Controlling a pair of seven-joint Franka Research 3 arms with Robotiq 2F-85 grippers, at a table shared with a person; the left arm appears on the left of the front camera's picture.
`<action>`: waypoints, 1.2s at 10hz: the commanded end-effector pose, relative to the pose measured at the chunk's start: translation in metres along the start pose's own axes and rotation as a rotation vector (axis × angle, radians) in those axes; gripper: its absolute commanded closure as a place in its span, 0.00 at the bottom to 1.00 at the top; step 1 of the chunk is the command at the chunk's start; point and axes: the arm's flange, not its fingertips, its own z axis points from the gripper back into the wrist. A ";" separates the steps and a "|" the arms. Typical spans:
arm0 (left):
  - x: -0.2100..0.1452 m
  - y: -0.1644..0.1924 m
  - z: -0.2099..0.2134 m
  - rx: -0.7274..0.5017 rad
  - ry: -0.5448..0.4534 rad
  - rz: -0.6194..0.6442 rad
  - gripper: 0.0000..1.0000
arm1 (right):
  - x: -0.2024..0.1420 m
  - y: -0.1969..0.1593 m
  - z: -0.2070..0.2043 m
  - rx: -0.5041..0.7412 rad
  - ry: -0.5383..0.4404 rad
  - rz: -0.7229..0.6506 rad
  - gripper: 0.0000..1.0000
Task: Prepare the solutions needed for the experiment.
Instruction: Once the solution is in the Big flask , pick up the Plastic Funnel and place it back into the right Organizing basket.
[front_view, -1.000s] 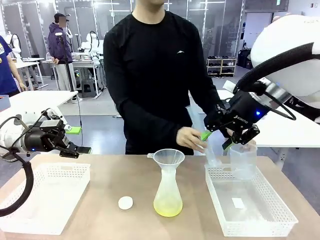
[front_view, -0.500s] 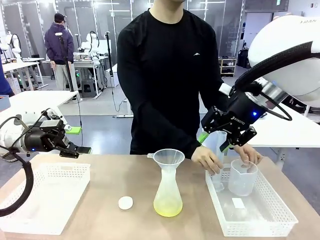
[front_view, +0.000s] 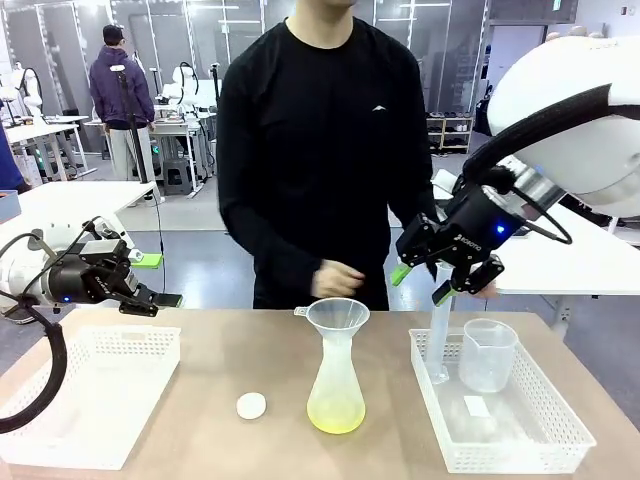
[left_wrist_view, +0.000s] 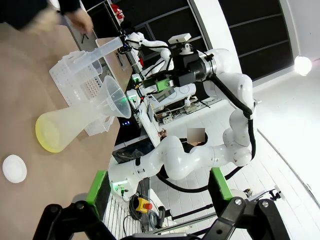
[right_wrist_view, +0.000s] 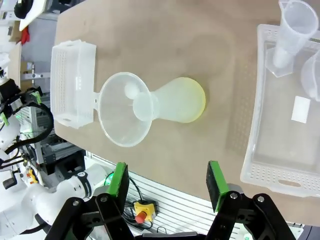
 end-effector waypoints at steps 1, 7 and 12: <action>-0.002 -0.002 -0.001 0.006 -0.003 -0.003 0.00 | 0.021 0.009 -0.018 0.014 0.053 -0.055 0.22; -0.002 -0.002 -0.001 0.006 -0.003 -0.003 0.00 | 0.039 0.018 -0.073 0.050 0.156 -0.065 0.22; -0.002 -0.002 -0.001 0.006 -0.003 -0.003 0.00 | 0.033 0.027 -0.104 0.017 0.105 -0.054 0.22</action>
